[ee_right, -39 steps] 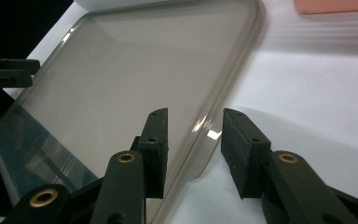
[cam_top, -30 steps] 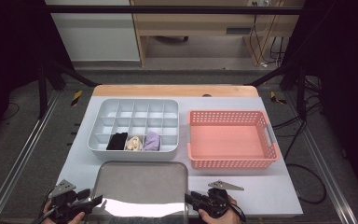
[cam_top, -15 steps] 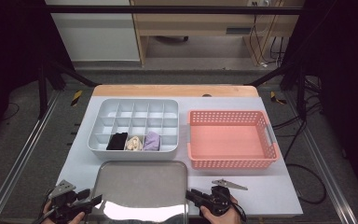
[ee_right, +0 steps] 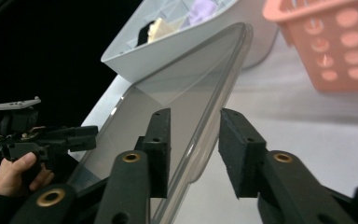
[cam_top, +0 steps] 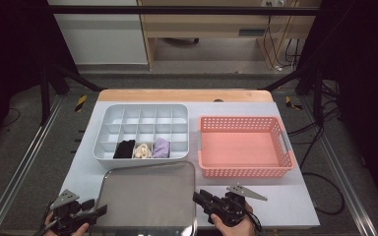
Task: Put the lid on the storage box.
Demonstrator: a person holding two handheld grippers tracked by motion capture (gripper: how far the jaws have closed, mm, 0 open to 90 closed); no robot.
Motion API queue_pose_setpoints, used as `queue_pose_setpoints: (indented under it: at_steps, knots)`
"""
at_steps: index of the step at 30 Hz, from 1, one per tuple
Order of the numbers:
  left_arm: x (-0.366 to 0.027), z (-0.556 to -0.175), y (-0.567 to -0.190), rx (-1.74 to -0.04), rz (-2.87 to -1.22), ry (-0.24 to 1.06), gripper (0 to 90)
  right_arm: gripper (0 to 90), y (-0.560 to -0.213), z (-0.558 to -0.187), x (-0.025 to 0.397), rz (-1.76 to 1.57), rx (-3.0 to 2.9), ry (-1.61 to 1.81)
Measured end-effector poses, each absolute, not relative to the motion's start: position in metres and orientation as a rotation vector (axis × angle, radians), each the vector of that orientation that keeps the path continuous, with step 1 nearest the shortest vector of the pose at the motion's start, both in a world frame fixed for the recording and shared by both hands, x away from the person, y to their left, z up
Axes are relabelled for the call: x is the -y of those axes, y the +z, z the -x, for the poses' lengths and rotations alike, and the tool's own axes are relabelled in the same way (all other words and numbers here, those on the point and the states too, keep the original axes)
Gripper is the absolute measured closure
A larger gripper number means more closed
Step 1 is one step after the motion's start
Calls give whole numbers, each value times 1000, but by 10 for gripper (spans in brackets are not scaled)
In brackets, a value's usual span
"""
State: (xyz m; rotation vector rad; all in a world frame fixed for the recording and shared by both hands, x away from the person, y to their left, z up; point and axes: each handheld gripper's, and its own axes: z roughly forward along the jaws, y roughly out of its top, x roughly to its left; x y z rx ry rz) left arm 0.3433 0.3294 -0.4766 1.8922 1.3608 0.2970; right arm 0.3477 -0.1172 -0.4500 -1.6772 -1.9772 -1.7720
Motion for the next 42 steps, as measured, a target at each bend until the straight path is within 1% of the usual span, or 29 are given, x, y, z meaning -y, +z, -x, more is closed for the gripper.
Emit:
queue_pose_setpoints:
  at_steps: [2,6,7,9,14,15,23,25,30,34,36,37,42]
  knots:
    - [-330,-343,-477,-1360,-1893,299,391,616,-449,-351,114,1674,2003,-1791]
    - [-332,-344,-477,-1364,-1874,275,404,631,-453,-354,110,1639,1923,-1765]
    - [-333,-344,-477,-1368,-1870,270,416,639,-456,-354,99,1588,1960,-1746]
    - [-333,-344,-477,-1368,-1873,274,415,624,-456,-354,96,1586,2006,-1720]
    - [-335,-345,-477,-1365,-1861,247,394,625,-456,-356,97,1560,2080,-1681]
    - [-337,-345,-477,-1365,-1853,233,380,634,-459,-357,99,1552,2099,-1655]
    - [-339,-346,-478,-1361,-1835,205,360,662,-462,-358,107,1499,2147,-1605]
    - [-340,-346,-478,-1358,-1827,191,335,668,-463,-359,109,1481,2188,-1574]
    - [-343,-346,-477,-1318,-1806,168,333,676,-466,-361,109,1469,2256,-1530]
    - [-343,-344,-476,-1289,-1790,182,365,683,-467,-361,109,1465,2281,-1514]
    - [-343,-343,-475,-1276,-1787,194,410,684,-467,-361,109,1465,2284,-1517]
    - [-342,-342,-475,-1272,-1786,201,448,685,-466,-362,109,1470,2270,-1521]
    - [-342,-341,-473,-1269,-1785,218,460,688,-465,-362,108,1485,2257,-1531]
